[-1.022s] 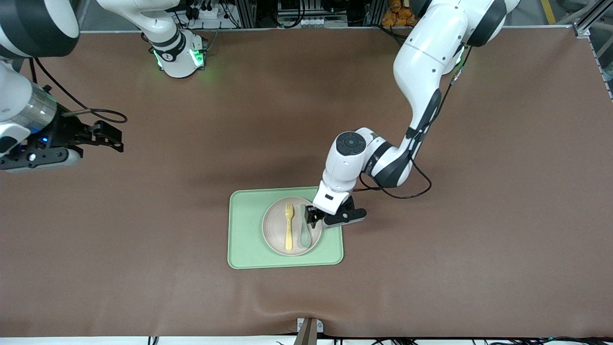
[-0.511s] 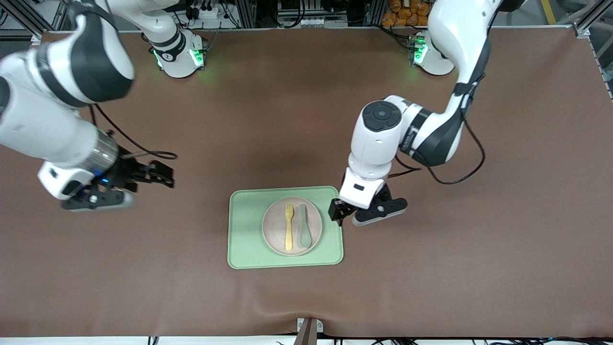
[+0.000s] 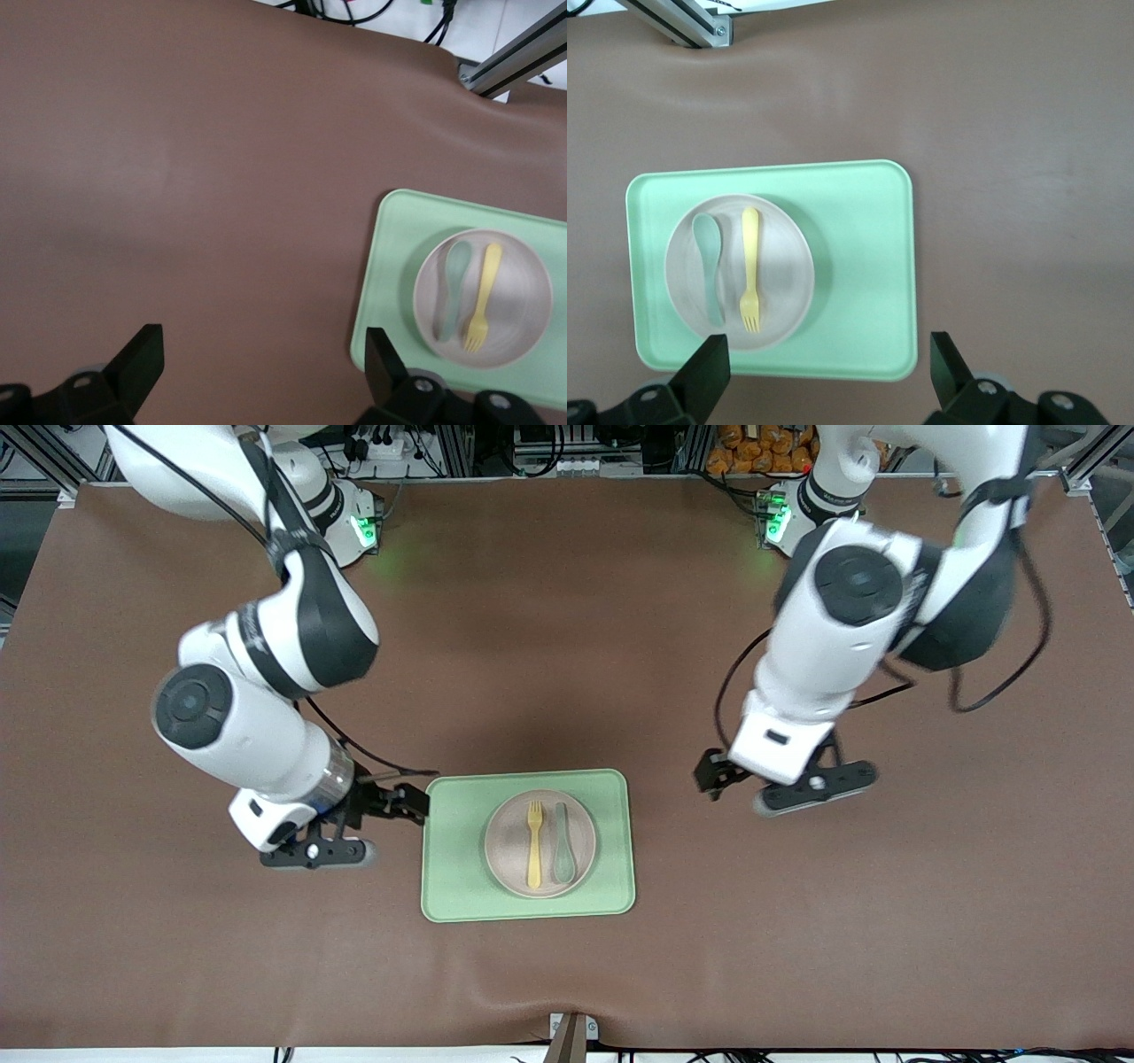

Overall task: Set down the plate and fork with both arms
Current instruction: 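Raise the left gripper away while the right gripper reaches the fork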

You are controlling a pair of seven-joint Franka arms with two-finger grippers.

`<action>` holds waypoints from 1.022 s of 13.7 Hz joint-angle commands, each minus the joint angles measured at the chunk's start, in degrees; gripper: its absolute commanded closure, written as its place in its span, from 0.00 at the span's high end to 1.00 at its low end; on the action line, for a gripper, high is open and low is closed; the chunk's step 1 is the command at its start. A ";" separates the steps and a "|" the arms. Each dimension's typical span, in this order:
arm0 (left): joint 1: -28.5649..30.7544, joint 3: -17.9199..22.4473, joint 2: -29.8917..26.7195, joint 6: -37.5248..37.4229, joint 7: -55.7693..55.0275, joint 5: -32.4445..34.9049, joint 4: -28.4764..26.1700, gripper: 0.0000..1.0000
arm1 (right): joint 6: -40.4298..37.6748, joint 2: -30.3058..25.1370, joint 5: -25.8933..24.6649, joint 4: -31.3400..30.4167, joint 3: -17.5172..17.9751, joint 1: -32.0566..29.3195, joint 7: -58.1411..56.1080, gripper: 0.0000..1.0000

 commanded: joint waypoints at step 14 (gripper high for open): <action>12.18 -0.15 -16.63 -28.57 32.31 -1.87 -2.28 1.00 | 13.84 21.26 -5.32 8.45 -5.48 14.66 22.33 0.76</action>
